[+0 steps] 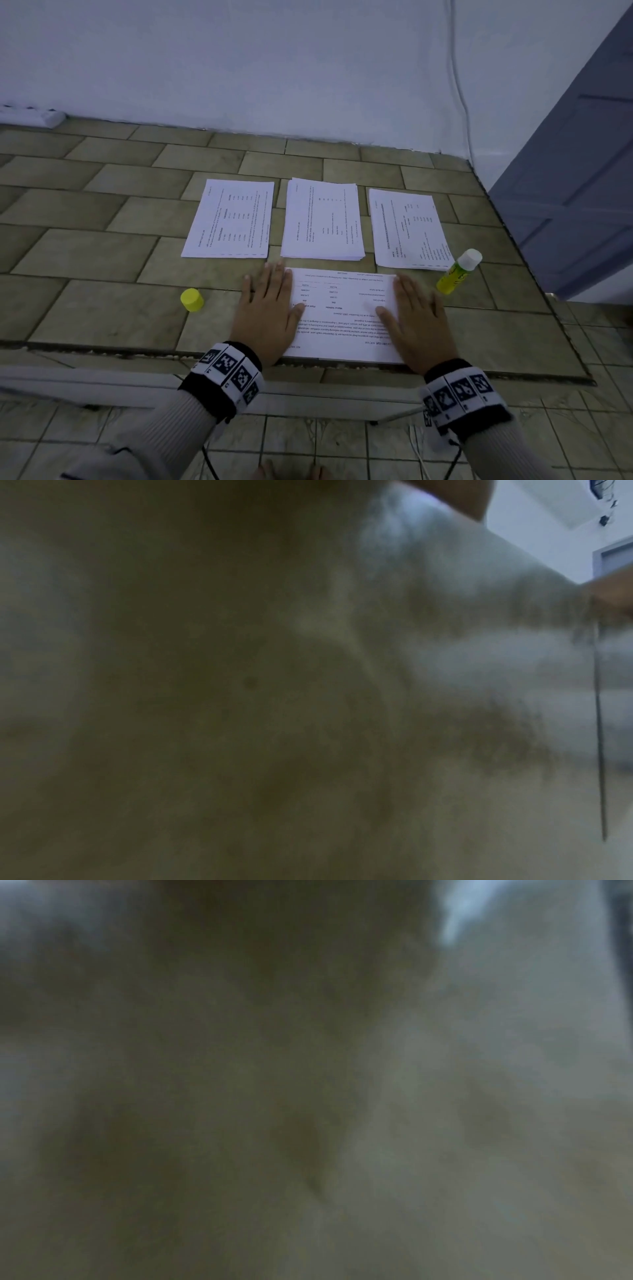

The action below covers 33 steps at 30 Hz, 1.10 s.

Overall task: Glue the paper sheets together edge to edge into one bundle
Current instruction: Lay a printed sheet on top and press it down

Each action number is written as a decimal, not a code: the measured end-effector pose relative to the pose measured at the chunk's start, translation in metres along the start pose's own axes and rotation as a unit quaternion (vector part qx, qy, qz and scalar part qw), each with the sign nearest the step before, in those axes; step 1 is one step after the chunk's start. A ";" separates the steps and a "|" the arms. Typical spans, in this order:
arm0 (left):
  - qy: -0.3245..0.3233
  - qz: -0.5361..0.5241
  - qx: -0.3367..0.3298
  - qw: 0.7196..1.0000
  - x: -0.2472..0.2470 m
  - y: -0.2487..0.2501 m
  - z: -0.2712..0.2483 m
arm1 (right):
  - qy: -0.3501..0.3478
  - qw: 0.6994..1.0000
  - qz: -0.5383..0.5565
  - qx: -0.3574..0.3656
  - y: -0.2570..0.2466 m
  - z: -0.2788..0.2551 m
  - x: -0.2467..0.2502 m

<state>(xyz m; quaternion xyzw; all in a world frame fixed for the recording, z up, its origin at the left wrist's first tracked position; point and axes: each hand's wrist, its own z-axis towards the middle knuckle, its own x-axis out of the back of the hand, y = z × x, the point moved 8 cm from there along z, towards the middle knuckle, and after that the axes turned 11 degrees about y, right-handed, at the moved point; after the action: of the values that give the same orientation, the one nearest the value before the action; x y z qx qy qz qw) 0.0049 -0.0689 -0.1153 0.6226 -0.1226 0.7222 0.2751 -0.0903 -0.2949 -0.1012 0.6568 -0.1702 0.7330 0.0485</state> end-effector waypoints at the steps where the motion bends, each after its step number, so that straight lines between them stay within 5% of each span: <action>1: -0.002 0.000 0.000 1.000 0.000 0.000 -0.001 | -0.015 0.999 0.026 -0.016 0.003 0.003 -0.002; 6: -0.008 0.003 0.001 1.000 0.001 0.001 0.000 | -0.050 0.981 0.187 -0.020 -0.020 0.012 0.030; 12: -0.034 0.010 0.011 0.999 0.000 0.001 0.000 | -0.131 0.981 0.101 0.107 -0.069 0.027 0.035; 18: -0.043 0.017 0.001 0.999 0.004 0.003 -0.002 | -0.112 0.983 -0.018 0.144 -0.066 0.044 0.023; 33: -0.012 0.011 -0.019 1.000 0.004 0.003 -0.003 | -0.152 0.984 -0.021 0.095 -0.056 0.070 0.032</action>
<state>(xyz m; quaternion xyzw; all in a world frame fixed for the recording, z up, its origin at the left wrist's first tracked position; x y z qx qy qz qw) 0.0001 -0.0692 -0.1116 0.6246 -0.1471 0.7151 0.2773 -0.0119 -0.2691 -0.0539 0.7653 -0.0912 0.6367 -0.0257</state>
